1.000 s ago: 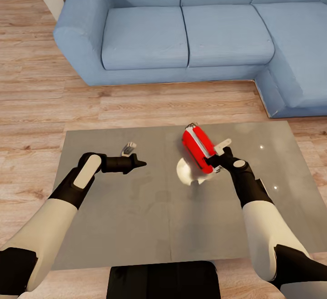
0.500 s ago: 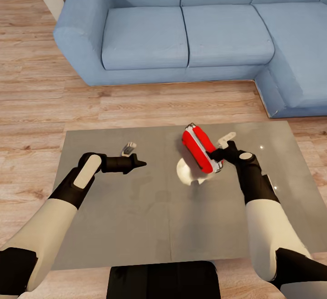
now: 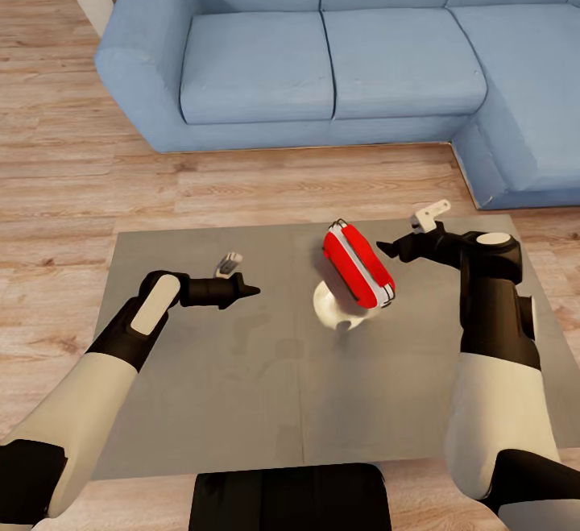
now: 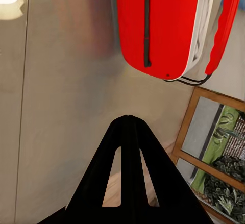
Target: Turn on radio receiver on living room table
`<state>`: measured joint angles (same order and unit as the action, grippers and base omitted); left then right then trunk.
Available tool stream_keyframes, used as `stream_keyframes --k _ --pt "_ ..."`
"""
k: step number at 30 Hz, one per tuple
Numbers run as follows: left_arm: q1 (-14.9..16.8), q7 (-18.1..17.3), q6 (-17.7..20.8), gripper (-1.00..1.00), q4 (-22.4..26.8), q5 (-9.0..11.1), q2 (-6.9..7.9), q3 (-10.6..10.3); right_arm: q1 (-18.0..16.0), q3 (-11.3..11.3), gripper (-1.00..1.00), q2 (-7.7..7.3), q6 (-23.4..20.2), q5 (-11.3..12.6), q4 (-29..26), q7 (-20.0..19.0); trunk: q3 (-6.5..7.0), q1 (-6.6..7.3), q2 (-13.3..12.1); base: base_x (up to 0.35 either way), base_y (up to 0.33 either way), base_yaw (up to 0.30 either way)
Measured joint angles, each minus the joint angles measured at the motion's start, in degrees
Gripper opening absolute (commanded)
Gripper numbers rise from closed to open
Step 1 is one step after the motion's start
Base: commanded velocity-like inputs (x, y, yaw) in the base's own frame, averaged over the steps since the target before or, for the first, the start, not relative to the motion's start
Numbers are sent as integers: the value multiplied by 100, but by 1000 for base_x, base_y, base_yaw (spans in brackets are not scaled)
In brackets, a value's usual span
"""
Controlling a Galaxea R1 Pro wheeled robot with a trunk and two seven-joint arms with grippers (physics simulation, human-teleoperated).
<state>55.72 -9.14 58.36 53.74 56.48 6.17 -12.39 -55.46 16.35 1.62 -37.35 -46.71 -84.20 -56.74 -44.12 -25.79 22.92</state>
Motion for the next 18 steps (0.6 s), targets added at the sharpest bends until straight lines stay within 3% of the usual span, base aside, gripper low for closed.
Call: stream_keyframes --k 11,13,16,17,18 --pt "-11 -6 6 -100 40 0 21 0 -22 9 100 -16 -22 -350 -9 -37 0 0 0 0 0 0" --pt "-57 -14 8 -100 85 -5 63 0 -5 9 100 -115 -19 -360 -31 -35 0 0 0 0 0 0" --pt "-136 -23 15 -100 328 1 240 0 137 27 100 -468 -22 -359 -42 -38 0 0 0 0 0 0" --pt "-167 -24 39 -100 688 8 392 3 252 82 100 -684 -24 -359 -43 -38 0 1 1 0 0 0" --pt "-226 -20 63 -100 1182 6 646 6 397 194 100 -879 -24 -356 -45 -38 0 1 1 0 0 0"
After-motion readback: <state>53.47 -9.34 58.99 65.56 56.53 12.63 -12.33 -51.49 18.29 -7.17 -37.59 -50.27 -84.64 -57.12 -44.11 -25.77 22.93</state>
